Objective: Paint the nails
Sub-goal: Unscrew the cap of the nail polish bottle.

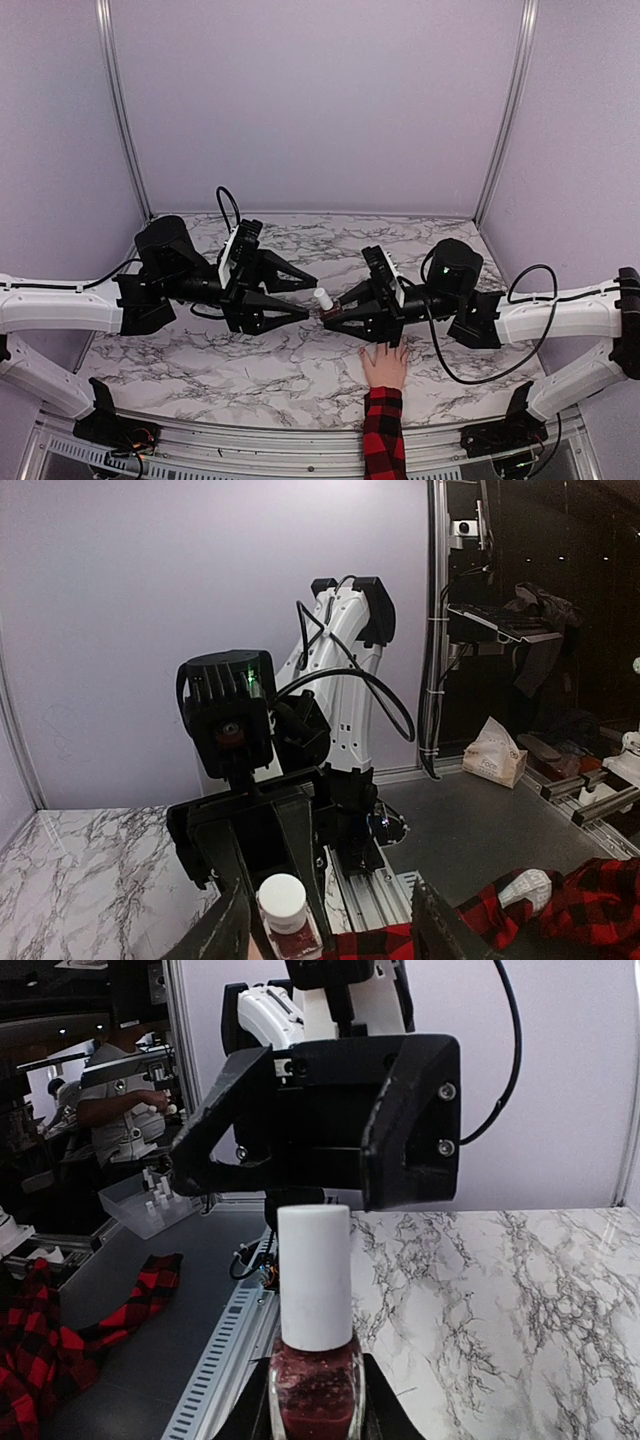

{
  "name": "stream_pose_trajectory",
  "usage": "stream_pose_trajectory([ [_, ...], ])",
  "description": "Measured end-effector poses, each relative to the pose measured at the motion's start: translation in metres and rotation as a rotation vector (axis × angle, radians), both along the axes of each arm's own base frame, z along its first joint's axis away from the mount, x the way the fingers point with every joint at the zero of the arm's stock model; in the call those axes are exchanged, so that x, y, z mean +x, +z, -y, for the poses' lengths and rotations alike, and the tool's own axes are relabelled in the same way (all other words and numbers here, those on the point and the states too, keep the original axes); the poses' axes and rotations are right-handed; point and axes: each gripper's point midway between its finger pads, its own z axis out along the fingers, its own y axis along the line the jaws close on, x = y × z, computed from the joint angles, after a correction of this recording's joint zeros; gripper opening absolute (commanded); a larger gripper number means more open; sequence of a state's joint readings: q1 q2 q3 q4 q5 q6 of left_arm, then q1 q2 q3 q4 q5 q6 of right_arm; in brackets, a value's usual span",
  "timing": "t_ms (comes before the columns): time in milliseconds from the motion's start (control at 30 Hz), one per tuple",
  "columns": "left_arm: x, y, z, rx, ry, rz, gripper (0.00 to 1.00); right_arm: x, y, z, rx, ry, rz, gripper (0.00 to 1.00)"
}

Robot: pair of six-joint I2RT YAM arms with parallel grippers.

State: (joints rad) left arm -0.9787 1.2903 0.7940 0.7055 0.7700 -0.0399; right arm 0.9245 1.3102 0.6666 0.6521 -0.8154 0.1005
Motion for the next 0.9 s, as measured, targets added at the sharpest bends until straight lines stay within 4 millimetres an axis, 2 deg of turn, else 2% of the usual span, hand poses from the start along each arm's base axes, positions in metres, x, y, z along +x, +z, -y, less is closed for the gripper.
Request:
stream_pose_trajectory([
  [267, -0.012, -0.011, 0.007, 0.02, -0.062, 0.017, 0.52, -0.019, -0.004, 0.0, -0.006, 0.141, -0.052, 0.0],
  [600, -0.016, -0.014, 0.014, 0.022, -0.091, 0.046, 0.41, -0.029, -0.002, 0.0, -0.003, 0.224, -0.084, 0.0],
  [900, -0.02, -0.01, 0.017, 0.012, -0.105, 0.068, 0.19, -0.032, 0.0, 0.0, 0.0, 0.259, -0.103, 0.0],
])
